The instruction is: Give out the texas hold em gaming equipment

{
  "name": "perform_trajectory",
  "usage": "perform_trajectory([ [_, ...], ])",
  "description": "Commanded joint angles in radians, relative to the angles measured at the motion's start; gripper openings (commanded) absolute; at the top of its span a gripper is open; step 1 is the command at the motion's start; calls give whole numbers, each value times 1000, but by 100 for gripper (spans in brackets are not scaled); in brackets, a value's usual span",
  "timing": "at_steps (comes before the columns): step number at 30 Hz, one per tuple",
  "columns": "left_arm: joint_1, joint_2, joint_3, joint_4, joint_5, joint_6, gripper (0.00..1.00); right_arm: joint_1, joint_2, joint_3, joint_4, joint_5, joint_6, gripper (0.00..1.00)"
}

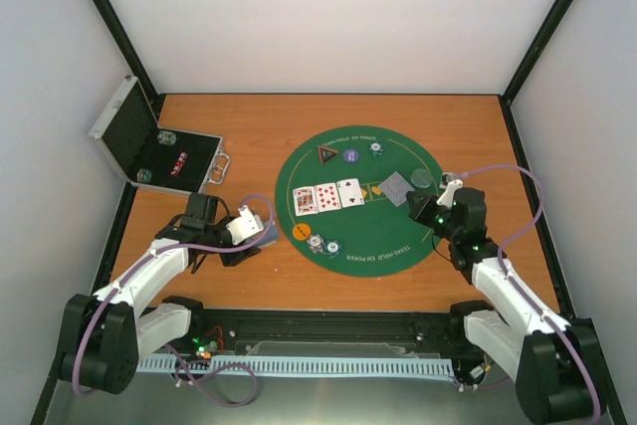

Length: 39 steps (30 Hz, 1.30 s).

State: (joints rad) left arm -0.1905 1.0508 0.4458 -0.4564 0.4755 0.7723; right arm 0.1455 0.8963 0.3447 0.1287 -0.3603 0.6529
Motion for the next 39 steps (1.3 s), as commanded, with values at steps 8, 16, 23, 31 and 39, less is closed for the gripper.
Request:
perform_trajectory([
  [8, 6, 13, -2, 40, 12, -11, 56, 78, 230, 48, 258, 118, 156, 3],
  [16, 6, 11, -2, 38, 19, -8, 56, 170, 374, 42, 399, 280, 330, 3],
  [23, 7, -7, -8, 36, 21, -3, 56, 231, 435, 57, 420, 422, 386, 3],
  [31, 6, -23, -7, 31, 25, -2, 56, 235, 583, 76, 503, 400, 469, 3],
  [39, 6, -25, -7, 30, 26, -3, 56, 248, 691, 67, 573, 414, 544, 3],
])
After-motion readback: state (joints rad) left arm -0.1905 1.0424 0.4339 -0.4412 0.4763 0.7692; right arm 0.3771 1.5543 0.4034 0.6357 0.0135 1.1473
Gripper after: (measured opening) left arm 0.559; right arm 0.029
